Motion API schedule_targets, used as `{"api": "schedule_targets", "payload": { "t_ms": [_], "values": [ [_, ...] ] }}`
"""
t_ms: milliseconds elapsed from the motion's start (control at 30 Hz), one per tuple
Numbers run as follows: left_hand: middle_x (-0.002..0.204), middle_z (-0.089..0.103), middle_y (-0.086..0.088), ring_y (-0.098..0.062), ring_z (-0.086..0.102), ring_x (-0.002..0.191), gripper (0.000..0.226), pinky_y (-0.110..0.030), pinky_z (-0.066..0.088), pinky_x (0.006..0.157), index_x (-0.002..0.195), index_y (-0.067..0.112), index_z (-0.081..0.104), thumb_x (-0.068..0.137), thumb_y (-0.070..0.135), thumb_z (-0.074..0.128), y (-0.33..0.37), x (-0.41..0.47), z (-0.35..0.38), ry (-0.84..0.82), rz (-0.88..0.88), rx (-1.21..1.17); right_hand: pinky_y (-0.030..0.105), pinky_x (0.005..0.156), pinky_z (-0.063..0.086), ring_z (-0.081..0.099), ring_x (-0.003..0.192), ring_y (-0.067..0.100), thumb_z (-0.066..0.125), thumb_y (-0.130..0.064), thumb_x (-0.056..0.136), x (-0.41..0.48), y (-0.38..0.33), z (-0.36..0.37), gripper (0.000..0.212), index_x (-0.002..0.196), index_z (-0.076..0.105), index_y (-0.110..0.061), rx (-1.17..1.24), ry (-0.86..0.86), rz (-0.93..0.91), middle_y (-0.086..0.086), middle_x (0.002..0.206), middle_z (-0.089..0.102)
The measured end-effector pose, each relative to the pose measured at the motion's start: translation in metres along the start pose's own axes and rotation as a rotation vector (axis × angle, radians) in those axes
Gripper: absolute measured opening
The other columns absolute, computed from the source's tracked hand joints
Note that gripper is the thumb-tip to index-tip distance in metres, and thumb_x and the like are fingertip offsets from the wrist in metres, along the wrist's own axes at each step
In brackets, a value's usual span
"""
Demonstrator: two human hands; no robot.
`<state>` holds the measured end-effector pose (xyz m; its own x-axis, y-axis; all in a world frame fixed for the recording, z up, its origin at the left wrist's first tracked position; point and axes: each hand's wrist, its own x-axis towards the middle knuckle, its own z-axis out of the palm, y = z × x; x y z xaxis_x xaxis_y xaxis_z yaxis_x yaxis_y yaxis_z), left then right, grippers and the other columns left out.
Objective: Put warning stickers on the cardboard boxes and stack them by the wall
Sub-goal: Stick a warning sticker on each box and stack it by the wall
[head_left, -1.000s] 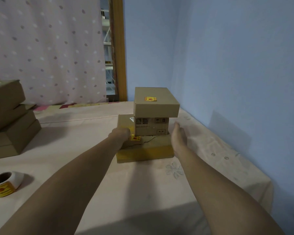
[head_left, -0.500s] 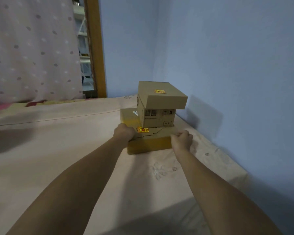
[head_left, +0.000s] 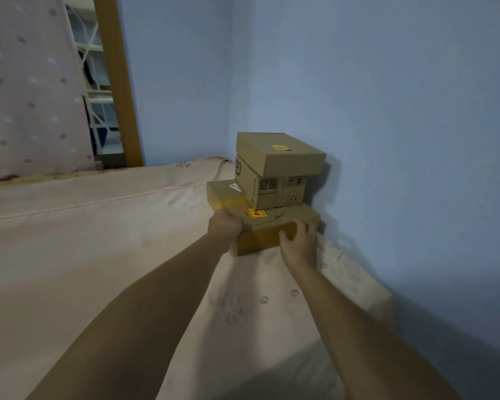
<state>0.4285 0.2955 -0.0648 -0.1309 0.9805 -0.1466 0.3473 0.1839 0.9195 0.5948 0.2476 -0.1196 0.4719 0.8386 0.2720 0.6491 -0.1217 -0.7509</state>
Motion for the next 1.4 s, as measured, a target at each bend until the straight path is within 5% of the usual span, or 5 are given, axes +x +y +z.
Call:
{"api": "schedule_targets", "payload": {
  "t_ms": [367,633,867,1100,1400],
  "values": [
    [0.113,0.061,-0.009,-0.028,0.059,0.105,0.034,-0.034,0.054,0.082,0.122,0.011,0.058,0.091,0.023,0.066,0.011,0.012,0.046,-0.053,0.051,0.065,0.043,0.103,0.046,0.036,0.141,0.027,0.056,-0.035,0.101,0.017,0.028,-0.006,0.059,0.154,0.035,-0.020,-0.072,0.047,0.034,0.001,0.160,0.028],
    [0.147,0.036,-0.013,-0.034,0.037,0.133,0.055,-0.045,0.044,0.104,0.144,0.011,0.040,0.094,0.023,0.059,0.027,0.004,0.056,0.087,0.209,0.298,0.044,0.110,0.041,0.034,0.142,0.025,0.057,-0.036,0.098,0.018,0.030,-0.005,0.051,0.146,0.046,-0.022,-0.228,0.048,-0.156,0.000,0.161,0.033],
    [0.162,0.027,0.001,-0.021,0.026,0.148,0.056,-0.040,0.022,0.119,0.159,0.029,0.016,0.107,0.049,0.026,0.079,-0.013,0.070,-0.124,0.443,-0.273,0.043,0.105,0.046,0.044,0.132,0.021,0.058,-0.047,0.096,0.021,0.030,-0.008,0.051,0.141,0.049,-0.024,-0.294,0.015,-0.229,-0.003,0.141,0.052],
    [0.152,0.037,-0.004,-0.031,0.039,0.135,0.085,-0.058,0.036,0.110,0.156,0.031,0.024,0.087,0.072,0.051,0.108,0.004,0.097,-0.055,0.281,-0.326,0.037,0.099,0.047,0.046,0.128,0.021,0.055,-0.043,0.099,0.022,0.032,-0.015,0.044,0.138,0.053,-0.022,-0.343,0.004,-0.283,-0.003,0.137,0.056],
    [0.148,0.042,-0.003,-0.031,0.042,0.133,0.089,-0.058,0.038,0.109,0.154,0.033,0.022,0.083,0.080,0.045,0.102,0.014,0.100,-0.058,0.332,-0.258,0.039,0.099,0.048,0.041,0.133,0.025,0.058,-0.040,0.097,0.017,0.029,-0.007,0.046,0.138,0.051,-0.020,-0.345,0.017,-0.228,-0.002,0.139,0.053]
  ]
}}
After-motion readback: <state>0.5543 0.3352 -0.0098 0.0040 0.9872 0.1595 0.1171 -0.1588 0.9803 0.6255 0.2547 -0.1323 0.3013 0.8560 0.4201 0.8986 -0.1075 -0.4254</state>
